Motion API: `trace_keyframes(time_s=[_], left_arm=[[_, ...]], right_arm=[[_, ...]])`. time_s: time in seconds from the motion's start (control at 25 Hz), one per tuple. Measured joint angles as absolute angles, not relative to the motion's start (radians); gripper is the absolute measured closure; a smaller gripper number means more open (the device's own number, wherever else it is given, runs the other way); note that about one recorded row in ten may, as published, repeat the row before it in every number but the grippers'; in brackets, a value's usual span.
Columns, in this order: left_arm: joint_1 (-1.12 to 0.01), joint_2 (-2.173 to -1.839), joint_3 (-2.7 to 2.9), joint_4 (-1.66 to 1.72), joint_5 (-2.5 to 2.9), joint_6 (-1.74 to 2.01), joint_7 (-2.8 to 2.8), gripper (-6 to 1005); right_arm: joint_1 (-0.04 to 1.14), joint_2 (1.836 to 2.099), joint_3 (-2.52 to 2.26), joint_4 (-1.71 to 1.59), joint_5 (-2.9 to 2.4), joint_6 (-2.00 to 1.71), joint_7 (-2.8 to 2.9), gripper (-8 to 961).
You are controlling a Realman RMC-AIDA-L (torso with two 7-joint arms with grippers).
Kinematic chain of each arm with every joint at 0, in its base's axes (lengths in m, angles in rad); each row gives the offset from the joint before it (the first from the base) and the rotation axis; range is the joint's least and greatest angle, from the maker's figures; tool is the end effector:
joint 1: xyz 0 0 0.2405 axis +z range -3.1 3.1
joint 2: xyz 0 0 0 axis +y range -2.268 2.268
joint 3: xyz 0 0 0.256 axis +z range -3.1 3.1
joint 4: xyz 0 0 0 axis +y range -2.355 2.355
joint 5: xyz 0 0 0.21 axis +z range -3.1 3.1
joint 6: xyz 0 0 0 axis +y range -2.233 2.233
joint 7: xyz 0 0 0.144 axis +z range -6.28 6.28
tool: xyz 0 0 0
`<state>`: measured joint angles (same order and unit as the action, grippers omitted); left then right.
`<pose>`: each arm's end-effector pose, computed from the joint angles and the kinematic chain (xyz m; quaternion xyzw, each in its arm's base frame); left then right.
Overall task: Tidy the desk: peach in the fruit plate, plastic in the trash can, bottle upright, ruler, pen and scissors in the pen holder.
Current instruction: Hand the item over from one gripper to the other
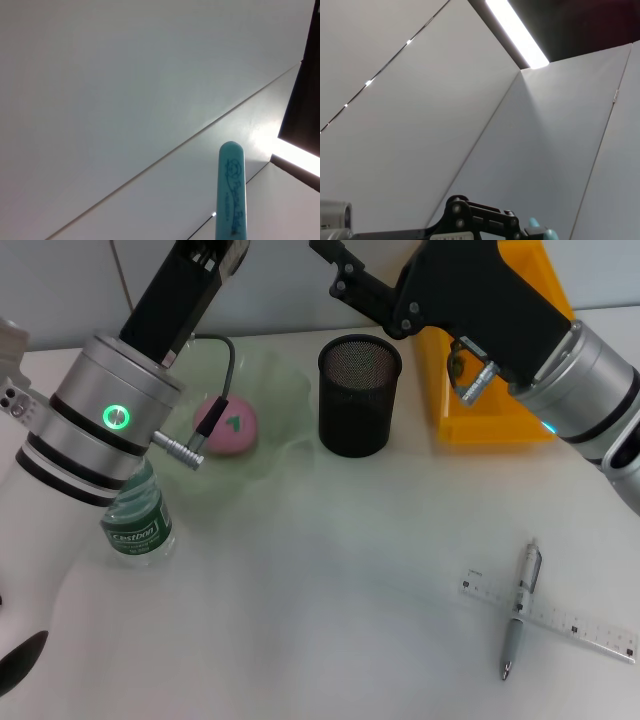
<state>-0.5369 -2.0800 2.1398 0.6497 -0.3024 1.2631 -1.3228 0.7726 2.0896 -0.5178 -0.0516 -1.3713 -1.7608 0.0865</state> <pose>-0.1181 0.3486 -0.0353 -0.6154 -0.3937 -0.6816 0.0417 0.1620 0.3520 -0.0076 -0.7433 -0.1883 0.4888 0.4161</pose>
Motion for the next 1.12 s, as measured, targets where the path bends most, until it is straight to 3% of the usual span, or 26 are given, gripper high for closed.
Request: trace_keyframes(time_s=[0.88,1.12], left_arm=[[-0.540,-2.080,2.155,0.650,-0.304,1.267,-1.322,728],[-0.540,-2.080,2.161,0.653,-0.305,1.267,-1.322,728]], right_arm=[[0.811,2.090,-0.514,-0.049,-1.371,-1.716,0.072,194],[0.811,2.091,-0.512,-0.049,-1.371,-1.715,0.072,415]])
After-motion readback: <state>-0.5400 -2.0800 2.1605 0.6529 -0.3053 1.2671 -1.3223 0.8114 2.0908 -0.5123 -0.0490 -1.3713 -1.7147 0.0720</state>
